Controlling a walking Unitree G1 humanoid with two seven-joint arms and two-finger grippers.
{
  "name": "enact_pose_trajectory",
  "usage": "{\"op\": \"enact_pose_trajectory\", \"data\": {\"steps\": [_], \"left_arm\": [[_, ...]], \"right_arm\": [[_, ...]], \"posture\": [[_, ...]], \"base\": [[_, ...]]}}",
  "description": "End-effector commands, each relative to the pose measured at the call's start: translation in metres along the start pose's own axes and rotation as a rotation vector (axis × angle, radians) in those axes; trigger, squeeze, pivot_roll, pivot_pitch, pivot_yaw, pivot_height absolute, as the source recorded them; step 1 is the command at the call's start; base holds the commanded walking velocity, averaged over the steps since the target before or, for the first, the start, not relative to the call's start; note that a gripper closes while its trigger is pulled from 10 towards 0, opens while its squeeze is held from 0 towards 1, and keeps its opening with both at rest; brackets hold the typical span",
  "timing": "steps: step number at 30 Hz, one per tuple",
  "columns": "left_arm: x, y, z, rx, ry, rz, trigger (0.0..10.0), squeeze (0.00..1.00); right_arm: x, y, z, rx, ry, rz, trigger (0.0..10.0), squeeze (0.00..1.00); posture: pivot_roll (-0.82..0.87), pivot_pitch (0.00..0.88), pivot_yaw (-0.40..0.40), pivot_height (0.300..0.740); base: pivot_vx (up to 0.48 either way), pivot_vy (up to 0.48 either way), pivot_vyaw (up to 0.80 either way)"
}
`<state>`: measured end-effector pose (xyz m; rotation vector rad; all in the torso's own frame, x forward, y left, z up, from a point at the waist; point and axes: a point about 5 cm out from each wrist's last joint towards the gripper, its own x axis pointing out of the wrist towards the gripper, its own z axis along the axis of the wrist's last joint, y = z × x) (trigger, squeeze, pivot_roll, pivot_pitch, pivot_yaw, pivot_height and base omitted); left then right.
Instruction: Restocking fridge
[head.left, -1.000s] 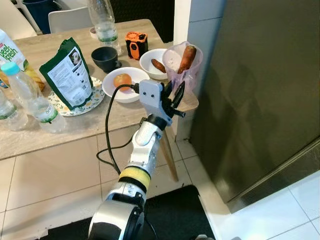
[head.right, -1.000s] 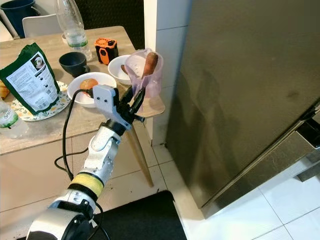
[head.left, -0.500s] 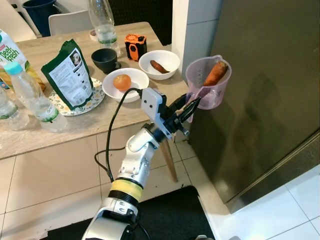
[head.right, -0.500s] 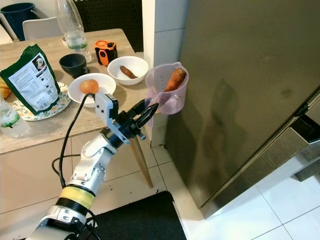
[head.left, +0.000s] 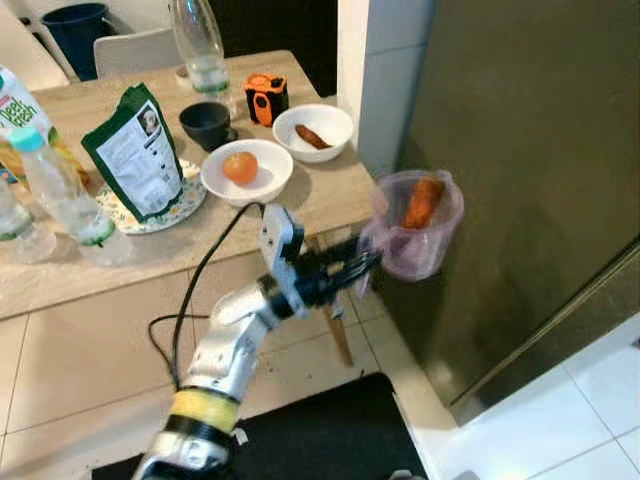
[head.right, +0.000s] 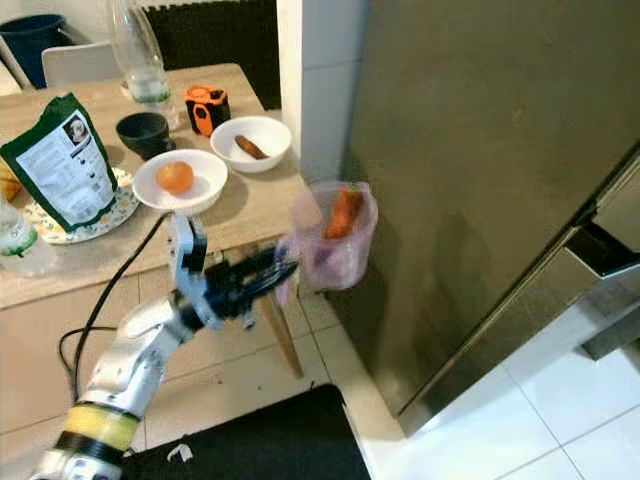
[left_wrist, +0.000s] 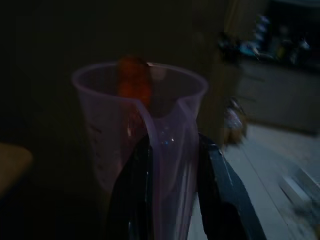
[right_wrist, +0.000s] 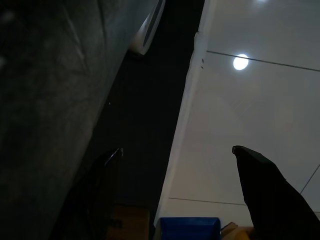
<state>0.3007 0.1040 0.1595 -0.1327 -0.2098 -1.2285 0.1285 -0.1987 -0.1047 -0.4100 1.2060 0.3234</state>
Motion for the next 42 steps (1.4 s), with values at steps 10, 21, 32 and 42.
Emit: {"op": "enact_pose_trajectory", "data": {"steps": [10, 21, 32, 42], "left_arm": [[-0.025, 0.007, -0.033, 0.006, 0.111, 0.213, 10.0, 0.0], [-0.019, -0.022, -0.062, -0.117, 0.153, 0.142, 10.0, 0.0], [-0.008, -0.027, -0.068, -0.149, 0.152, 0.121, 10.0, 0.0], [-0.003, -0.042, -0.079, -0.193, 0.163, 0.108, 10.0, 0.0]], "right_arm": [[0.001, 0.008, 0.004, -0.002, -0.015, 0.04, 10.0, 0.0], [0.001, 0.004, 0.004, -0.022, -0.011, 0.036, 10.0, 0.0], [0.001, 0.003, 0.009, -0.023, -0.023, 0.034, 10.0, 0.0], [0.001, 0.001, 0.007, -0.036, -0.016, 0.032, 10.0, 0.0]], "posture": [[-0.05, 0.124, -0.003, 0.74], [-0.04, 0.114, -0.013, 0.74], [-0.03, 0.094, -0.012, 0.74], [-0.02, 0.099, -0.028, 0.74]], "base": [[0.0, 0.0, 0.0], [0.0, 0.0, 0.0], [0.0, 0.0, 0.0], [0.0, 0.0, 0.0]]}}
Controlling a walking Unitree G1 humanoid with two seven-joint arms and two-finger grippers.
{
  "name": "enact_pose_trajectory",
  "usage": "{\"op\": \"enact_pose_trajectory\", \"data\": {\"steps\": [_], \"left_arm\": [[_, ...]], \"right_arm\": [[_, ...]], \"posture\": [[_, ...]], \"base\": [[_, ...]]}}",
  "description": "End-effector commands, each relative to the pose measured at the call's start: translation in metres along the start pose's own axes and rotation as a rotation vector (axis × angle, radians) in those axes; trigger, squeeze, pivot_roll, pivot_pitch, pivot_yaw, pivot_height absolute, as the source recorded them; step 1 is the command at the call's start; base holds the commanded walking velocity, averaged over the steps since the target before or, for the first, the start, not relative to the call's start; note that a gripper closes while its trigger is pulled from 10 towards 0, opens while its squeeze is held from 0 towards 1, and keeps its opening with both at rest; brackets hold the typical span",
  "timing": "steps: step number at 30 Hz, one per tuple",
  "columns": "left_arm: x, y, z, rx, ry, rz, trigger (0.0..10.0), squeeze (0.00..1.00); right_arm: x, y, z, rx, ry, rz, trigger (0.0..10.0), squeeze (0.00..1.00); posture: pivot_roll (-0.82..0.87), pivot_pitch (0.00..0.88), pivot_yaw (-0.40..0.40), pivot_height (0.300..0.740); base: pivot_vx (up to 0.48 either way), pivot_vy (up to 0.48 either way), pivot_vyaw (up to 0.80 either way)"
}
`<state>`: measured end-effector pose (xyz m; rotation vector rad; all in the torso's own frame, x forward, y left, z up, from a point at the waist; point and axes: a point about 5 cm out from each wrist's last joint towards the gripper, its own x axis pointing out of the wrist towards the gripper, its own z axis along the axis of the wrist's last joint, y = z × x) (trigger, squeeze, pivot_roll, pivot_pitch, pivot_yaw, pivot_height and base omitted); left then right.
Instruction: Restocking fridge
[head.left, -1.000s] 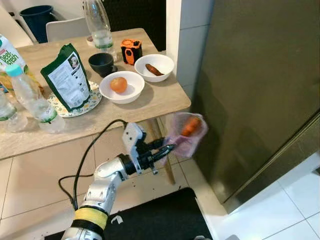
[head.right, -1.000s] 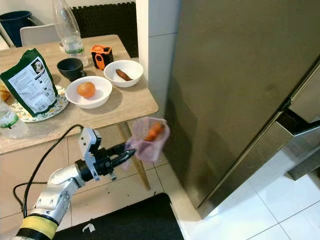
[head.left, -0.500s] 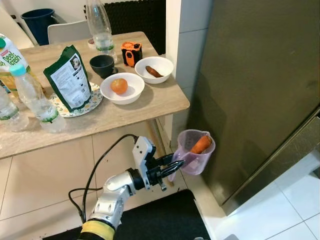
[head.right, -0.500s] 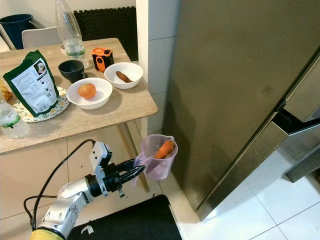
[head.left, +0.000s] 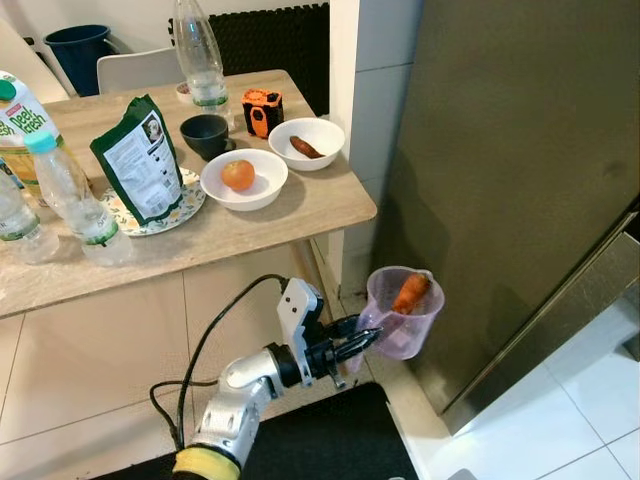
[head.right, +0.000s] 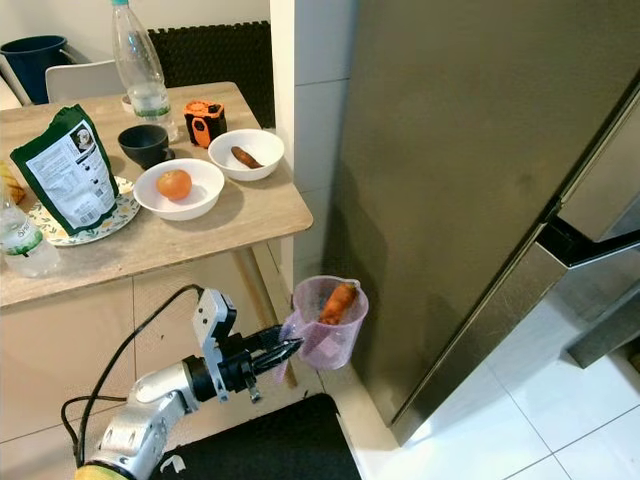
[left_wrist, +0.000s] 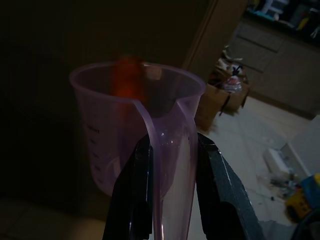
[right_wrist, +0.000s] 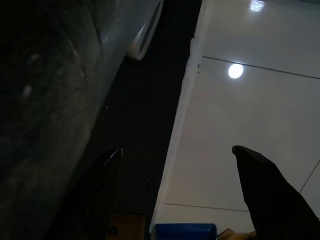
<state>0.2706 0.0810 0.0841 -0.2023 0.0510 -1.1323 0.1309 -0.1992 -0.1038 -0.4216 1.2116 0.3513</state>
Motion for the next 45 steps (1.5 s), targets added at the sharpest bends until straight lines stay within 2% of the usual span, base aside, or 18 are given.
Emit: {"op": "enact_pose_trajectory", "data": {"steps": [1, 15, 45], "left_arm": [[0.004, -0.006, -0.006, -0.015, 0.009, -0.011, 10.0, 0.0], [0.01, -0.005, -0.009, -0.034, 0.012, 0.012, 10.0, 0.0], [0.014, -0.004, -0.006, -0.021, 0.009, 0.021, 10.0, 0.0]], "right_arm": [[0.0, 0.002, 0.005, -0.013, -0.021, 0.012, 10.0, 0.0], [0.0, -0.004, 0.008, -0.009, -0.029, -0.002, 10.0, 0.0], [0.0, -0.004, 0.008, 0.018, -0.041, -0.006, 10.0, 0.0]], "posture": [[-0.03, 0.096, -0.028, 0.74], [-0.04, 0.089, -0.034, 0.74], [-0.04, 0.099, -0.032, 0.74]], "base": [[0.0, 0.0, 0.0], [0.0, 0.0, 0.0], [-0.296, 0.0, 0.0]]}}
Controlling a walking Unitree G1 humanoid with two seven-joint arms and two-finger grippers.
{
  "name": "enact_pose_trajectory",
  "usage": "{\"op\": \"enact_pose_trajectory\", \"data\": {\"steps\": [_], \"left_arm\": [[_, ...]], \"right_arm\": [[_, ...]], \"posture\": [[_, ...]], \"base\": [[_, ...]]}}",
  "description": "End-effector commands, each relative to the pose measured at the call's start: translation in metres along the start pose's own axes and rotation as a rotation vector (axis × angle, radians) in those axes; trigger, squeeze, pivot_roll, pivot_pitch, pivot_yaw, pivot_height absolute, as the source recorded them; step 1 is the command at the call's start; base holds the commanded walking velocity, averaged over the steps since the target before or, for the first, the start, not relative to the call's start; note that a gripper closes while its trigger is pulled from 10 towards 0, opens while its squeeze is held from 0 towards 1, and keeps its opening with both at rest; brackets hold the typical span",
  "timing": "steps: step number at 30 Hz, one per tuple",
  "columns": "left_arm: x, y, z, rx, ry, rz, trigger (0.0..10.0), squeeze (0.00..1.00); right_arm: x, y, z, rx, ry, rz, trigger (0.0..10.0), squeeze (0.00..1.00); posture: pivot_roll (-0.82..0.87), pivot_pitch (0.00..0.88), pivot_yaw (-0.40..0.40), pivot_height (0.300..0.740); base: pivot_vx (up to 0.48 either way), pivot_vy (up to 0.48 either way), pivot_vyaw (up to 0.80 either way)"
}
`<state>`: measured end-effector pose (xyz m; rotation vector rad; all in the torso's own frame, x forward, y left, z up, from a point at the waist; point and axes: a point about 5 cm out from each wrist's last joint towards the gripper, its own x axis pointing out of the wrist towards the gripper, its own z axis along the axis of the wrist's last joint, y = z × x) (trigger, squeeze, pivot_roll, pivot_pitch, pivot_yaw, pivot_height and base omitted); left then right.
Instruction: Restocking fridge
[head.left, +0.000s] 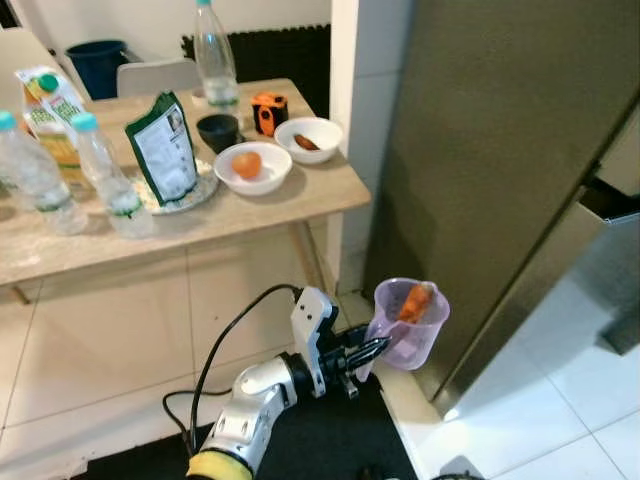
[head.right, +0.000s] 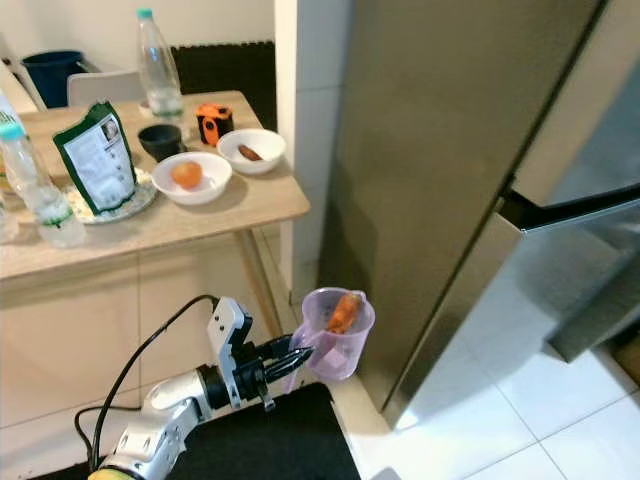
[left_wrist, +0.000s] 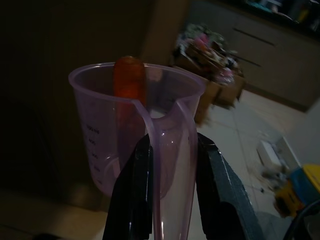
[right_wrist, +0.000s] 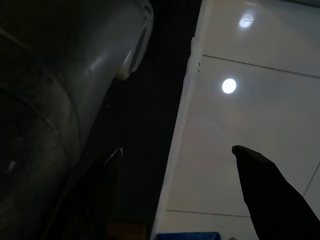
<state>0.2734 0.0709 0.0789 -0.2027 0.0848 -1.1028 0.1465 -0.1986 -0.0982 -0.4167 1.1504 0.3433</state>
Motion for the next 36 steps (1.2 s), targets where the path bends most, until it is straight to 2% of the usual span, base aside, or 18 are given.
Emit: {"op": "enact_pose_trajectory", "data": {"steps": [1, 7, 15, 31, 33, 36], "left_arm": [[0.004, -0.004, 0.0, -0.004, -0.015, -0.011, 10.0, 0.0], [0.004, -0.004, 0.001, -0.002, -0.014, -0.013, 10.0, 0.0], [0.006, -0.004, 0.002, -0.004, -0.02, -0.014, 10.0, 0.0], [0.008, -0.003, -0.001, 0.008, -0.035, -0.003, 10.0, 0.0], [0.006, 0.003, -0.004, 0.015, -0.041, 0.065, 10.0, 0.0], [0.004, 0.006, -0.006, 0.023, -0.041, 0.104, 10.0, 0.0]], "right_arm": [[0.0, 0.004, -0.007, 0.015, 0.018, 0.012, 10.0, 0.0], [0.0, 0.003, -0.007, 0.027, 0.017, 0.011, 10.0, 0.0], [0.0, 0.003, -0.007, 0.025, 0.018, 0.011, 10.0, 0.0], [-0.001, 0.0, -0.009, 0.018, 0.025, 0.005, 10.0, 0.0], [-0.001, -0.001, -0.008, 0.018, 0.019, 0.001, 10.0, 0.0], [-0.001, -0.001, -0.008, 0.019, 0.017, -0.001, 10.0, 0.0]], "posture": [[-0.04, 0.099, -0.032, 0.74], [-0.04, 0.101, -0.031, 0.74], [-0.05, 0.104, -0.03, 0.74], [-0.05, 0.092, -0.029, 0.74], [-0.05, 0.091, -0.029, 0.74], [-0.05, 0.094, -0.028, 0.74]], "base": [[-0.334, 0.0, 0.0], [-0.334, 0.0, 0.0], [-0.327, 0.0, -0.8], [0.0, 0.0, -0.8], [0.0, 0.0, -0.29], [0.0, 0.0, 0.0]]}}
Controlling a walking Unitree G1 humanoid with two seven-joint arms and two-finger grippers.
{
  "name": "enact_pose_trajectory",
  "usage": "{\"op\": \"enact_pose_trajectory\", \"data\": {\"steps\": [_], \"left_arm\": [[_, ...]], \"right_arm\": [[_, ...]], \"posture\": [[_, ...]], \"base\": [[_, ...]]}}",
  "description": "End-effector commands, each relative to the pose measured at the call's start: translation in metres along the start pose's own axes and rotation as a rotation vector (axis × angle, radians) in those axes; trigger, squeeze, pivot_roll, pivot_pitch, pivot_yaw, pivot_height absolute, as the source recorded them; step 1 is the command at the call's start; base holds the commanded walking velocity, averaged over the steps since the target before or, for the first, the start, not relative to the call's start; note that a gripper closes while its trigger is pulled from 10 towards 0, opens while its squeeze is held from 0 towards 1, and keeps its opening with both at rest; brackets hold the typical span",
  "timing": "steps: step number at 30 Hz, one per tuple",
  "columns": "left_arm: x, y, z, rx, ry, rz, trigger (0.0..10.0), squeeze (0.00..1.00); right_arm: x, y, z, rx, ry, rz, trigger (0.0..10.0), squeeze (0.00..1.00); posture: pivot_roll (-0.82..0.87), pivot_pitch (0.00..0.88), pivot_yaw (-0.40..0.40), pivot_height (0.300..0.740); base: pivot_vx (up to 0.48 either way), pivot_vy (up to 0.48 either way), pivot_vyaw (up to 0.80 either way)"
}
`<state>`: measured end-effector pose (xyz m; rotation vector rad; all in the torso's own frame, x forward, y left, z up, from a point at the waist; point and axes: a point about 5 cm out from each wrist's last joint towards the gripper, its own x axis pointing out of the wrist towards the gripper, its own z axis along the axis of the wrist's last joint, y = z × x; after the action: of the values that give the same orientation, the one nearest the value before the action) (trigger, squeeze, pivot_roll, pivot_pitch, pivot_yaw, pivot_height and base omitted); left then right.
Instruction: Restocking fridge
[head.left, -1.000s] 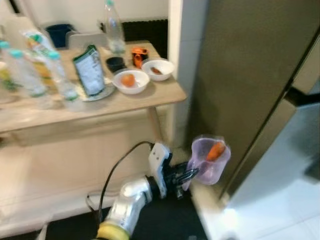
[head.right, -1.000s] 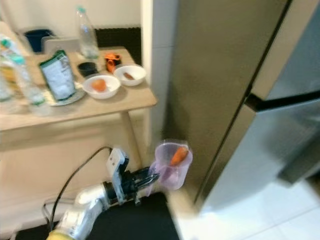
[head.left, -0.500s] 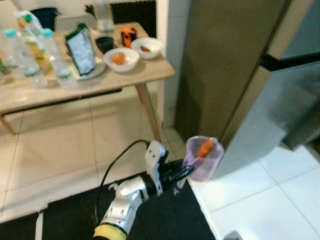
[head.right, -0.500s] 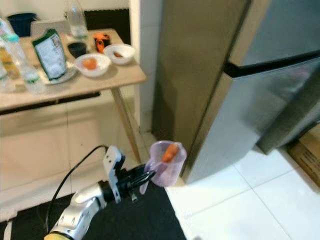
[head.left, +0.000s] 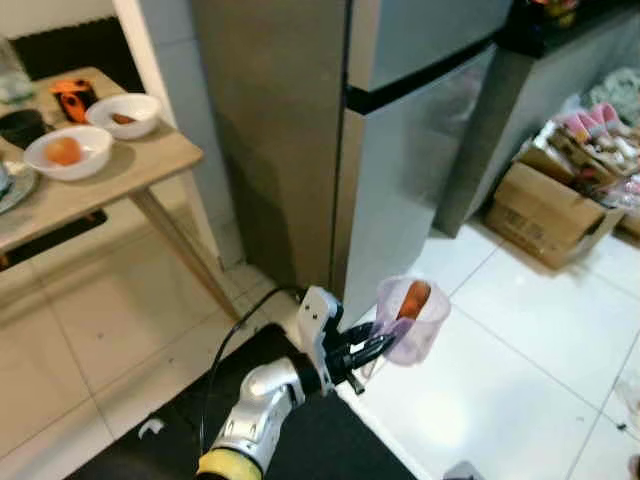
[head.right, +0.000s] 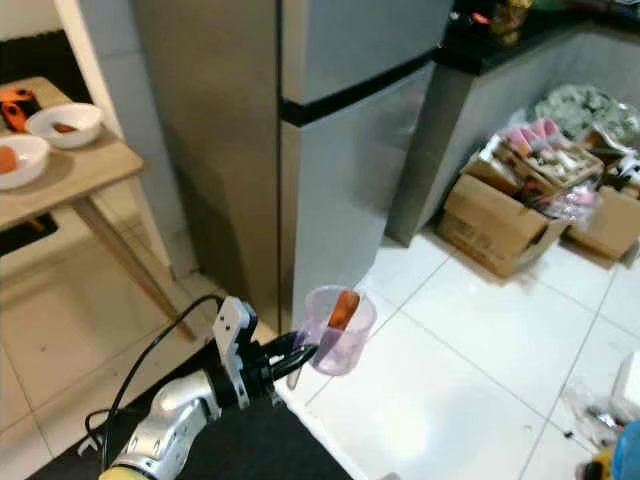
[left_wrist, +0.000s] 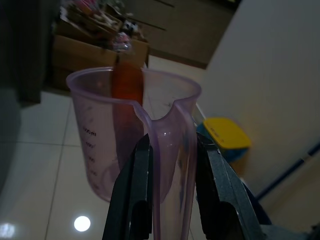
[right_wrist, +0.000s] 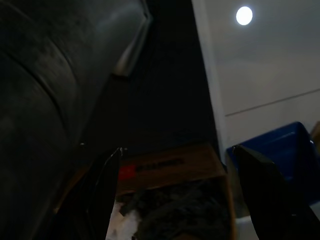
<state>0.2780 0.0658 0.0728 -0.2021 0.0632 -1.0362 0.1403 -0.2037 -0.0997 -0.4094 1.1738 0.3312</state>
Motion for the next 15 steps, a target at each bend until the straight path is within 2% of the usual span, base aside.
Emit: {"op": "enact_pose_trajectory", "data": {"steps": [1, 5, 7, 8, 10, 12, 15], "left_arm": [[-0.004, 0.007, -0.003, 0.009, -0.013, 0.084, 10.0, 0.0], [-0.011, 0.016, -0.011, 0.007, 0.007, 0.169, 10.0, 0.0], [-0.025, 0.025, -0.026, -0.028, 0.056, 0.267, 10.0, 0.0], [-0.025, 0.025, -0.026, -0.028, 0.056, 0.267, 10.0, 0.0], [-0.041, 0.031, -0.042, -0.079, 0.105, 0.361, 10.0, 0.0], [-0.041, 0.031, -0.042, -0.079, 0.105, 0.361, 10.0, 0.0], [-0.074, 0.037, -0.067, -0.165, 0.165, 0.529, 10.0, 0.0]], "right_arm": [[0.0, 0.0, 0.001, 0.005, -0.008, -0.002, 10.0, 0.0], [0.0, 0.001, 0.002, 0.007, -0.014, -0.002, 10.0, 0.0], [0.0, 0.001, 0.002, 0.01, -0.018, 0.0, 10.0, 0.0], [0.0, 0.001, 0.002, 0.01, -0.018, 0.0, 10.0, 0.0], [0.0, 0.002, 0.002, 0.01, -0.019, 0.002, 10.0, 0.0], [0.0, 0.002, 0.002, 0.01, -0.019, 0.002, 10.0, 0.0], [0.0, 0.002, 0.003, 0.009, -0.021, 0.003, 10.0, 0.0]], "posture": [[-0.05, 0.094, -0.028, 0.74], [-0.05, 0.094, -0.027, 0.74], [-0.05, 0.091, -0.028, 0.74], [-0.05, 0.091, -0.028, 0.74], [-0.05, 0.087, -0.029, 0.74], [-0.05, 0.087, -0.029, 0.74], [-0.05, 0.086, -0.031, 0.74]], "base": [[0.0, 0.0, 0.0], [0.0, 0.0, 0.0], [0.0, 0.0, 0.0], [0.0, 0.0, 0.0], [0.0, -0.139, 0.0], [0.0, -0.277, 0.0], [0.0, -0.389, 0.0]]}}
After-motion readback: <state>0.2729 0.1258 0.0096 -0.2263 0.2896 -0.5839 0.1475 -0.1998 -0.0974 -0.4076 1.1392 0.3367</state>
